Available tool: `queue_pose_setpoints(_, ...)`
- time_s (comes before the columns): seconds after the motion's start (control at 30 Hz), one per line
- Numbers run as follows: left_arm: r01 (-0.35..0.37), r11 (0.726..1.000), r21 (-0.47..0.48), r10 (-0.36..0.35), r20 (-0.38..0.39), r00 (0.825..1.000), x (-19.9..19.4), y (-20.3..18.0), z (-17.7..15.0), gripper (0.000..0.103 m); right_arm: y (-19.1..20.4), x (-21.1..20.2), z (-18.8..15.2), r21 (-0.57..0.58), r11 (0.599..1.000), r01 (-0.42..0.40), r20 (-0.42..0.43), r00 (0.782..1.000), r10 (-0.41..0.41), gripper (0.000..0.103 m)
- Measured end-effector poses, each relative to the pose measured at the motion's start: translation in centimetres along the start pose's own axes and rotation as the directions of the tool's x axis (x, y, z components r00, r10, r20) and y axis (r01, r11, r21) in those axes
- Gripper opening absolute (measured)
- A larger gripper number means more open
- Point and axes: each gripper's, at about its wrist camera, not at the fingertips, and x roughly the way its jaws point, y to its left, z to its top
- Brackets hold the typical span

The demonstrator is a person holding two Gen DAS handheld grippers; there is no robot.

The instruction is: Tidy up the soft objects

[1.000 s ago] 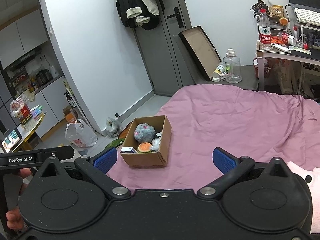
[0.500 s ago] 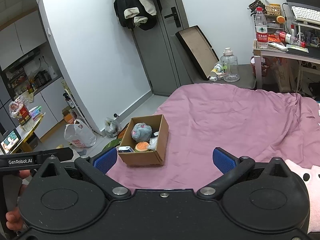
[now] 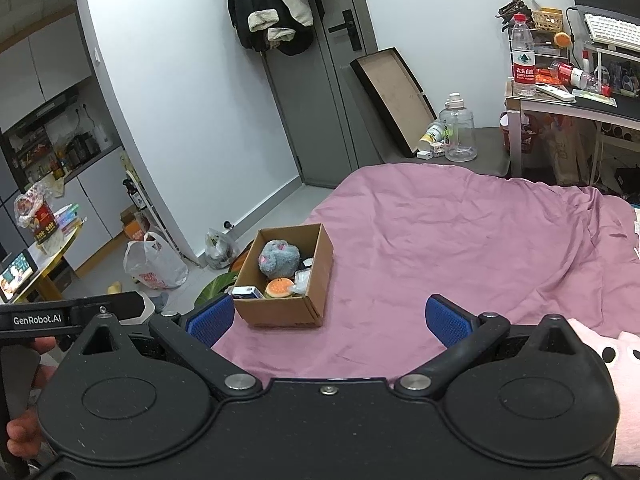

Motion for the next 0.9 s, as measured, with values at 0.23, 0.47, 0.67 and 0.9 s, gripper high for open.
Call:
queue_pose_setpoints(0.23, -0.003, 1.0, 0.002, 0.003, -0.001, 1.0, 0.1, 0.1, -0.2, 0.103, 0.7, 0.3, -0.1, -0.046, 0.999, 0.009, -0.01, 1.0, -0.009, 0.103)
queue_pose_setpoints(0.47, -0.012, 1.0, 0.019, 0.012, 0.002, 1.0, 0.1, 0.4, -0.7, 0.103, 1.1, 0.5, 0.0, -0.062, 0.998, 0.022, -0.013, 1.0, -0.022, 0.103)
queue_pose_setpoints(0.67, -0.015, 1.0, 0.019, 0.015, 0.0, 1.0, 0.1, 0.4, -0.6, 0.103, 1.3, 0.6, 0.1, -0.075, 0.997, 0.02, -0.011, 1.0, -0.021, 0.103)
queue_pose_setpoints(0.9, -0.018, 1.0, 0.017, 0.018, -0.002, 1.0, 0.2, 0.6, -0.4, 0.103, 1.2, 0.8, 0.1, -0.078, 0.996, 0.032, -0.021, 0.999, -0.034, 0.103)
